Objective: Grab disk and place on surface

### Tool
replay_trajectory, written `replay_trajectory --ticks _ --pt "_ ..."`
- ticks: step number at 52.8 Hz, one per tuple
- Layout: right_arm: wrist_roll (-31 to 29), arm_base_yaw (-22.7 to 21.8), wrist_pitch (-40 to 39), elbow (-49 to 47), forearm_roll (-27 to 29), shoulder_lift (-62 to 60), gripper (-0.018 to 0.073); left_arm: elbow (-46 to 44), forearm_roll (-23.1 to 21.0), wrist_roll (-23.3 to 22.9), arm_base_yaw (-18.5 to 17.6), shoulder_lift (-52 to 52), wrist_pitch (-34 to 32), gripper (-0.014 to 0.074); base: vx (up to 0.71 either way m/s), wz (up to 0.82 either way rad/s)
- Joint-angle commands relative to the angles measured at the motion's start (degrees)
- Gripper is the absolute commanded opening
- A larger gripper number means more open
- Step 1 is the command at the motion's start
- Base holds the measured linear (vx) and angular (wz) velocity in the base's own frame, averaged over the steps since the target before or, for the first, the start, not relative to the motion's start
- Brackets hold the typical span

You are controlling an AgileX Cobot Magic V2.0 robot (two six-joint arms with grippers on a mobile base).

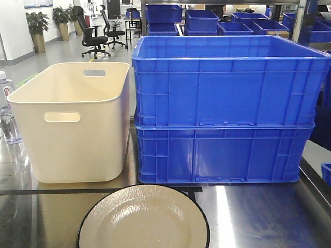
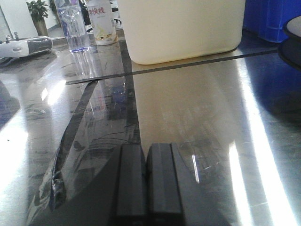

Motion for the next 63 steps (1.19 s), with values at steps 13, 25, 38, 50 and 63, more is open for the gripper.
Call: replay_trajectory --ticks 13,25,38,50,63 --pt "-0.2 -0.1 -4.8 -1.8 -0.3 0.0 -0.0009 0.8 -0.4 -0.6 0.1 -1.0 -4.3 -0.0008 0.00 0.00" --pt "6.3 -0.5 -4.8 3.5 -8.8 -1.5 -0.0009 0.8 -0.4 -0.6 0.1 -1.0 -4.3 -0.0008 0.00 0.00" --pt "26.2 -9.4 -2.9 17.7 -24.1 -14.8 -0.0009 0.8 -0.4 -0.6 0.1 -1.0 -4.3 -0.0008 0.00 0.00" --pt "28.8 -10.8 2.6 25.0 -26.7 -30.4 -0.0009 0.8 -0.4 -0.6 0.1 -1.0 -4.3 -0.0008 0.00 0.00" --pt "28.5 -10.8 1.8 27.1 -26.6 -32.2 -0.0009 0.8 -0.4 -0.6 0.1 -1.1 -4.3 -0.0008 0.00 0.00"
